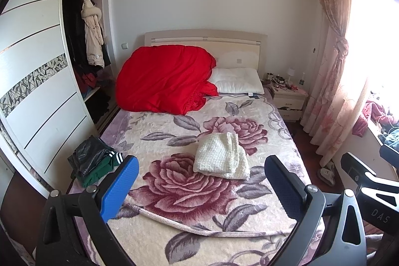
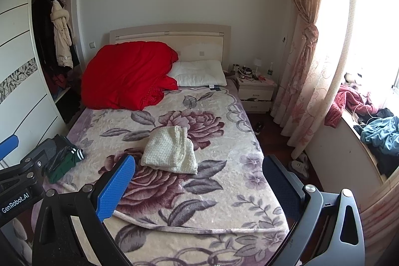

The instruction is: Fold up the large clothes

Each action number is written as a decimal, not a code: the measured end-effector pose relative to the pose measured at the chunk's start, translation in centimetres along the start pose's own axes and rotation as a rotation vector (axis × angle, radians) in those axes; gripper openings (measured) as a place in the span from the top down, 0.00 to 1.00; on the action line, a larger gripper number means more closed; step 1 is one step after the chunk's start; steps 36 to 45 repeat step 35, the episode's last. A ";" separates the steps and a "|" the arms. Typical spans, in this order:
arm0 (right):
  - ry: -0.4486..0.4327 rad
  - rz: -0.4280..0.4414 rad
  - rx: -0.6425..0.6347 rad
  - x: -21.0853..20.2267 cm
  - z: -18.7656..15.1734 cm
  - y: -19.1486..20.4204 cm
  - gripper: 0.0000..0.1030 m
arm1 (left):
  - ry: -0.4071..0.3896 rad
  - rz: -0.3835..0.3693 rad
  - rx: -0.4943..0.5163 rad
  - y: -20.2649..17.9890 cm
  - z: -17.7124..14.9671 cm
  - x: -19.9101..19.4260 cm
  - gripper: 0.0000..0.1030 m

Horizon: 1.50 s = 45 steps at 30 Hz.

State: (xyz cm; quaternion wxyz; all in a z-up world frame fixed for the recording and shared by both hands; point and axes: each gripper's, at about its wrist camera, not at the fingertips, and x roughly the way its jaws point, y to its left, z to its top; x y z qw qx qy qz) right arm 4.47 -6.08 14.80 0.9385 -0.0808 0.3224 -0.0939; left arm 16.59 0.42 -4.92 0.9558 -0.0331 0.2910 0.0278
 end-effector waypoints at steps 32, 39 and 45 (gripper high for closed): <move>-0.022 -0.038 0.041 -2.6 -1.3 0.8 0.00 | -0.041 0.010 0.014 -0.6 -0.1 -0.6 0.00; -0.023 -0.041 0.044 -2.7 -1.6 0.8 0.00 | -0.050 0.019 0.013 -0.5 -0.1 -0.7 0.00; -0.023 -0.041 0.044 -2.7 -1.6 0.8 0.00 | -0.050 0.019 0.013 -0.5 -0.1 -0.7 0.00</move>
